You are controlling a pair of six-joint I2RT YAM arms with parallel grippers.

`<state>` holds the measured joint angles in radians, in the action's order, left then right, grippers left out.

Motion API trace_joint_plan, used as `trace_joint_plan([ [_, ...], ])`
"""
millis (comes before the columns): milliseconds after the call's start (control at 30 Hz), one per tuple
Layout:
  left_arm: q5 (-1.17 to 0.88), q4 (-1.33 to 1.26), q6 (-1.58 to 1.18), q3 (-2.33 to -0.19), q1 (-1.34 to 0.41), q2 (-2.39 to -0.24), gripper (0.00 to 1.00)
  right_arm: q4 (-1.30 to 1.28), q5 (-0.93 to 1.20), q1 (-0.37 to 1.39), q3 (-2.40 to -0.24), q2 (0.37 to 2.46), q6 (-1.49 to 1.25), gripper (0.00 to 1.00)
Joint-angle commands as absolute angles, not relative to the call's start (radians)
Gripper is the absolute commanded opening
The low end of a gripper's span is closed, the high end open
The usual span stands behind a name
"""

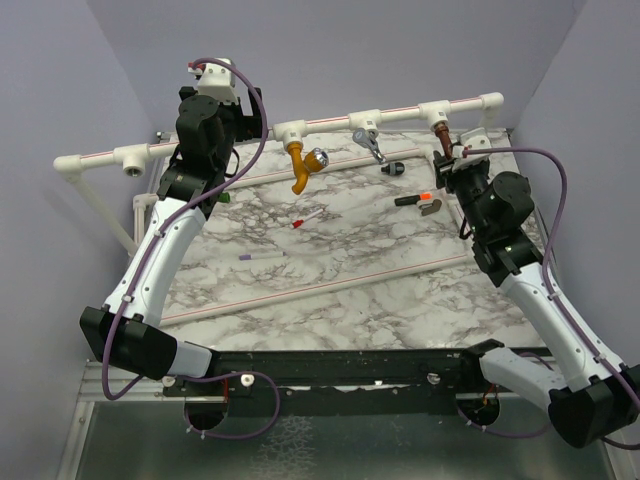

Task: Install the water faucets

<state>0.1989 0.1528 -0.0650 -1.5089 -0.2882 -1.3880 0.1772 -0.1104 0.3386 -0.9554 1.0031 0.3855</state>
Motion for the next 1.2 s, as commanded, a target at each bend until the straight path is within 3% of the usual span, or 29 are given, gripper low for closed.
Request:
trace_joint_plan([
  [0,0.207,0.264,-0.083,-1.471,-0.284,-1.416,0.99,0.211,-0.153,0.341,-0.960,1.014,0.377,0.52],
  [200,0.207,0.264,-0.081,-1.470,-0.284,-1.418,0.99,0.218,-0.155,0.341,-0.959,1.016,0.362,0.35],
  [467,0.209,0.264,-0.082,-1.470,-0.283,-1.418,0.99,0.229,-0.147,0.342,-0.962,1.019,0.275,0.01],
  [1167,0.212,0.264,-0.077,-1.469,-0.284,-1.416,0.99,0.370,-0.162,0.341,-0.939,0.997,-0.232,0.01],
])
